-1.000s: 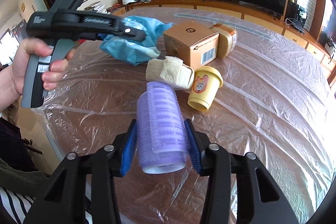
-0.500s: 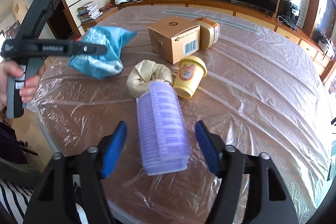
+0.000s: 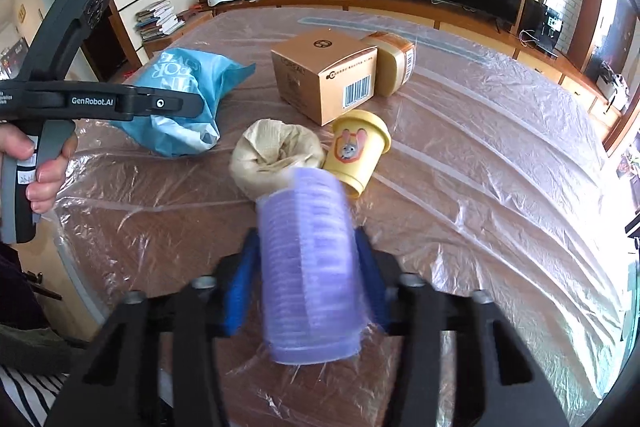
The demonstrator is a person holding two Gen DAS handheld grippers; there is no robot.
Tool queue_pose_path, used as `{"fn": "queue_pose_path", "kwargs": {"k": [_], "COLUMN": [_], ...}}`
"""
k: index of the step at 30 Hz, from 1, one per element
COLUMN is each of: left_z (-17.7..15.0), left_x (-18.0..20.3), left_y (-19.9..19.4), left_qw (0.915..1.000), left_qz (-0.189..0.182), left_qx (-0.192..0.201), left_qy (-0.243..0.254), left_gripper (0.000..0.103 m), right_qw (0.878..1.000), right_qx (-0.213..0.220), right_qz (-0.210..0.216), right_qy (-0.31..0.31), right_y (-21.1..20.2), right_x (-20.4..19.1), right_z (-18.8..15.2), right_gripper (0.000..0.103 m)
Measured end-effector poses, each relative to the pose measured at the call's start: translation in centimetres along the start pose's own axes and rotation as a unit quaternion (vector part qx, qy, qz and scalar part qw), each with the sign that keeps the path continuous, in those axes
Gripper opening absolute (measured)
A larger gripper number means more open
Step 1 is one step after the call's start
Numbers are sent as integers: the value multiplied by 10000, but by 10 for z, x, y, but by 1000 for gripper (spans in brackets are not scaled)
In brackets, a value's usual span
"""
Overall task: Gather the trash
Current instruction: 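Carry the blue bag and lavender rollers with both grippers over the black bin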
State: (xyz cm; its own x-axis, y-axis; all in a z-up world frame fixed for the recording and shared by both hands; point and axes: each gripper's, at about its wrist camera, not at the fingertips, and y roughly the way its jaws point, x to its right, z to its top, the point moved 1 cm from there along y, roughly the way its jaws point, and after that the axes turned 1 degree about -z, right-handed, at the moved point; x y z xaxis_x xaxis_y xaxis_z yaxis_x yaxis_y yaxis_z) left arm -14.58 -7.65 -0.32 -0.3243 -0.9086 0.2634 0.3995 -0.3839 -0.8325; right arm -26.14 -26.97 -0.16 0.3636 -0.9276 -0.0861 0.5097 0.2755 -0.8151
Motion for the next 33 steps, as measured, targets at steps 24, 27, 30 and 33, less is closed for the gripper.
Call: {"fn": "queue_pose_path", "kwargs": {"k": [24,27,30,33], "left_z": [-31,-38,-45,-52], "left_x": [12,16,21,28], "left_y": [-39,-41,-44,-48], "left_qw": [9997,9997,9997,9997], "left_qz": [-24,-56,-76,-47], "left_qx": [239,219,219,208], "left_qy": [14,7,40,131], "left_gripper": [52,52,52,52], "right_qw": [9958,9959,9959,9957], "right_qx": [192,202,216,226], "right_qz": [395,387,398,442], "right_qy": [808,795,778,778], "right_y": [-27,-31,-38,-45], "right_x": [23,23,22,22], "right_z": [-16,-19,-21,-23], "right_gripper": [42,42,42,42]}}
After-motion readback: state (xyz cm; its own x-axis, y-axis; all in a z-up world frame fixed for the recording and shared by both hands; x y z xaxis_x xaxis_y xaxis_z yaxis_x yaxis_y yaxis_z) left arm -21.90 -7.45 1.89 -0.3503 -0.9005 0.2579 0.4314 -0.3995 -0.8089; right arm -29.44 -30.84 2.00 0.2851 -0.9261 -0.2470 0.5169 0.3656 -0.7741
